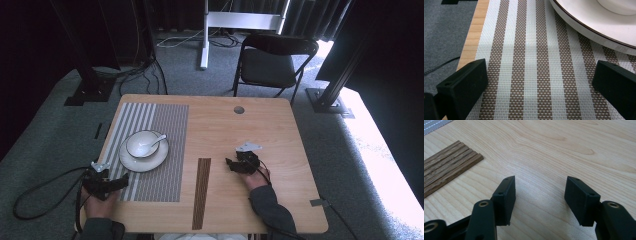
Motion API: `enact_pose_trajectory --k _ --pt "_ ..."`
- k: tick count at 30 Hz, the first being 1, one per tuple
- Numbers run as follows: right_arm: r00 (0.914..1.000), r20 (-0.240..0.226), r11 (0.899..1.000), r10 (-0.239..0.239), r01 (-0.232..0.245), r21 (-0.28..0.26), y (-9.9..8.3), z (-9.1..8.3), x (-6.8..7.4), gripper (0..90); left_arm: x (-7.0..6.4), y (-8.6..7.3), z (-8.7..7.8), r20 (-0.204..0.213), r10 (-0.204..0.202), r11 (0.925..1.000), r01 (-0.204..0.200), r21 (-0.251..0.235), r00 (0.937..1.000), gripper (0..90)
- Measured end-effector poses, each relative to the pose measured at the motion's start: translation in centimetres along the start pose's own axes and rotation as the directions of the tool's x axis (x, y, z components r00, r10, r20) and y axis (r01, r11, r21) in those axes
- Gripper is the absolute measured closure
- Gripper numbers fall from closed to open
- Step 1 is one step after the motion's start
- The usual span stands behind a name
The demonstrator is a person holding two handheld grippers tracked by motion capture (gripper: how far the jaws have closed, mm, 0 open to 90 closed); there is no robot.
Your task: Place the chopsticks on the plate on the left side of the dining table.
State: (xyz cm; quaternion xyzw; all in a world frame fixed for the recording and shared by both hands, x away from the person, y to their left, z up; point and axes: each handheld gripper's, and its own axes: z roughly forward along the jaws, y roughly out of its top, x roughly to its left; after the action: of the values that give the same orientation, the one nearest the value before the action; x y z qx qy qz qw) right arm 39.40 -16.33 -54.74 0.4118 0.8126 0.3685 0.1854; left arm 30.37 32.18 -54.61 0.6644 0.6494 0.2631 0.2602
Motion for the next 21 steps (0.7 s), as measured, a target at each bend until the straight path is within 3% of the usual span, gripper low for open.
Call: enact_pose_trajectory --k 21 --pt "0.9999 -0.009 1.0 -0.007 0.007 0.001 0.03 0.03 0.02 40.7 0.01 0.0 0.0 0.0 0.0 1.0 0.0 0.0 1.0 0.3"
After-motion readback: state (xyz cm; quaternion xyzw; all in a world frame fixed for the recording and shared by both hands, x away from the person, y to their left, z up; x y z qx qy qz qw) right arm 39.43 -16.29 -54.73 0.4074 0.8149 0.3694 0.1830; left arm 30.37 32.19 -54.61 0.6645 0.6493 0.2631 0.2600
